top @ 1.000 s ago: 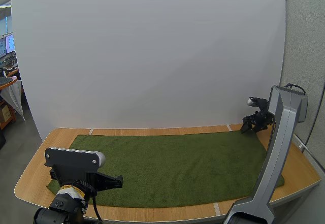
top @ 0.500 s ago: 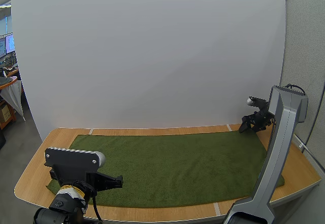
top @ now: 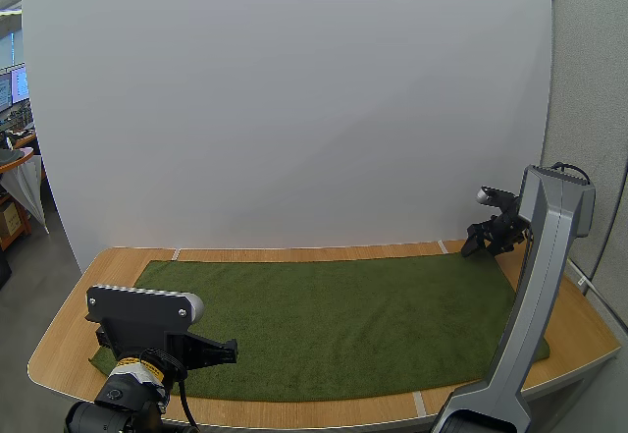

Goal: Fold the towel

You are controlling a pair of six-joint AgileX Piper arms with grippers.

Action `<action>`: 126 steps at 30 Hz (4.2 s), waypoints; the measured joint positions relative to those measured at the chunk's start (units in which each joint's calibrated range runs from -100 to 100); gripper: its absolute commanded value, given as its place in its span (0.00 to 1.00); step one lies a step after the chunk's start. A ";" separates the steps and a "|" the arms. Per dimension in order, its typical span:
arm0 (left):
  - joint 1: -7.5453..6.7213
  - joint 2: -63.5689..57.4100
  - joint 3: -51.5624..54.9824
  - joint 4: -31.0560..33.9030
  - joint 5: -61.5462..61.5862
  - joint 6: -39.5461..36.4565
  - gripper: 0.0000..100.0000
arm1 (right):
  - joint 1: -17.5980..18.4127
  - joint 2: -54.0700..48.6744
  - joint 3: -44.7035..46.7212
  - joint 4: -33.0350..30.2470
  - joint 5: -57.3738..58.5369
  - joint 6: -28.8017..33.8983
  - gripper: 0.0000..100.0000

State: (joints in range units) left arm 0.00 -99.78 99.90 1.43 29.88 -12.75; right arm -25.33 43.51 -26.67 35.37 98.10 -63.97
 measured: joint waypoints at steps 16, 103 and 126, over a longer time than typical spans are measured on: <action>0.00 0.00 0.00 0.00 0.00 0.00 0.00 | 0.00 0.49 0.00 1.13 -2.84 0.30 0.65; 0.00 0.00 0.00 0.00 0.00 0.00 0.00 | 4.92 -7.09 0.39 7.29 1.25 0.82 0.00; 0.00 0.00 0.00 0.00 0.00 0.00 0.00 | 13.27 -16.70 0.39 5.87 1.43 7.23 0.00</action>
State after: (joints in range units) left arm 0.00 -99.78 99.90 1.43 29.88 -12.75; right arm -12.06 26.82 -26.29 41.25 99.54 -56.74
